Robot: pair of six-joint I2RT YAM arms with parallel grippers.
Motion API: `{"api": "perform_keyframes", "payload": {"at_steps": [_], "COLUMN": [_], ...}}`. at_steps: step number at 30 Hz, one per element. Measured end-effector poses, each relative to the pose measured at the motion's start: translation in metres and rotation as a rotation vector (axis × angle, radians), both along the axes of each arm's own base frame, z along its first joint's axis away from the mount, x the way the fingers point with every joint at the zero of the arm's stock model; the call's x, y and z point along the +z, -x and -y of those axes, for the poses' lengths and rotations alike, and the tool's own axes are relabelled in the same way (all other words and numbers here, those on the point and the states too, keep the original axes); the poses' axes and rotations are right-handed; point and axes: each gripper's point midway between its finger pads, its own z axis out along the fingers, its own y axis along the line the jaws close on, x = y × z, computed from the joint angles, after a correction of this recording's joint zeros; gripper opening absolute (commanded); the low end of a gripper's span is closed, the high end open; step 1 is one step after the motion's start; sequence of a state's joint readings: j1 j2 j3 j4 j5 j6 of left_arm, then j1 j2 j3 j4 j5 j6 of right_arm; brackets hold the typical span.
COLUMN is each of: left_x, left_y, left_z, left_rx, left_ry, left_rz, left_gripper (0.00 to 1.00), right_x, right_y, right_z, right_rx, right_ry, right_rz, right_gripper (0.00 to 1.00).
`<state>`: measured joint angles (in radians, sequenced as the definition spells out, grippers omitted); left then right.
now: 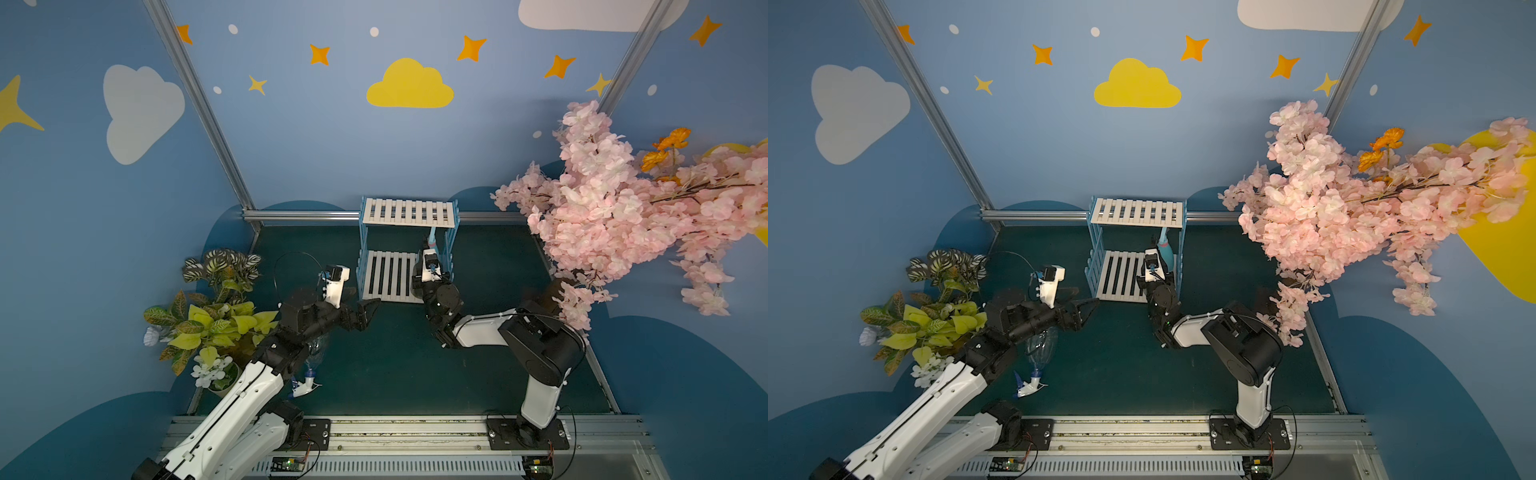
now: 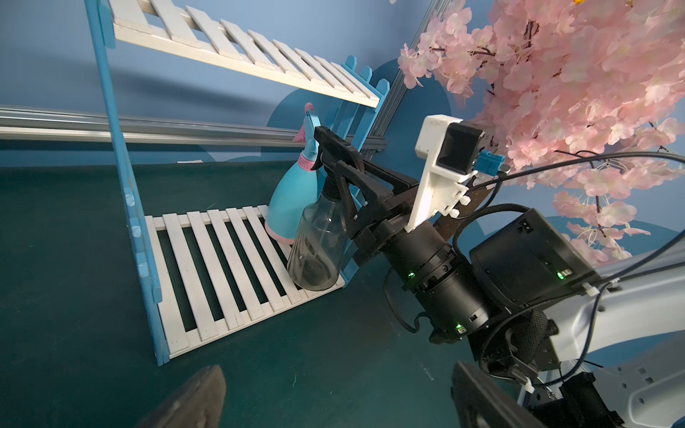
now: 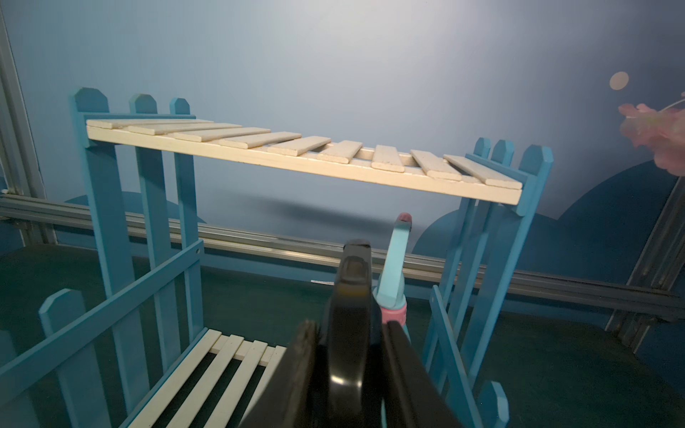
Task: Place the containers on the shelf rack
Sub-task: 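Place the container on the shelf.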
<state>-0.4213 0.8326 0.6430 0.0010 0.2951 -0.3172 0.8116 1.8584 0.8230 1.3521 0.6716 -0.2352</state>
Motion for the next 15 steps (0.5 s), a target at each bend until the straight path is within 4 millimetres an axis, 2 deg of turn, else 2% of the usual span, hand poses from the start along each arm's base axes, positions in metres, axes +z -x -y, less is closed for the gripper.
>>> {"api": "perform_keyframes", "payload": {"at_steps": [7,15], "left_x": [-0.004,-0.005], "left_y": [0.001,0.001], "left_z": [-0.001,-0.001], "left_rx": [0.000,0.001], "left_ry": [-0.012,-0.019], "left_rz": [-0.010,-0.013], "left_gripper": [1.00,1.00], "right_x": [-0.010,-0.010], "right_y": [-0.008,-0.014], "right_z": [0.007,0.012], "right_rx": [-0.020,-0.034], "right_ry": [0.010,-0.002], "right_rz": [-0.015,-0.014], "right_gripper": [0.00,0.00]}}
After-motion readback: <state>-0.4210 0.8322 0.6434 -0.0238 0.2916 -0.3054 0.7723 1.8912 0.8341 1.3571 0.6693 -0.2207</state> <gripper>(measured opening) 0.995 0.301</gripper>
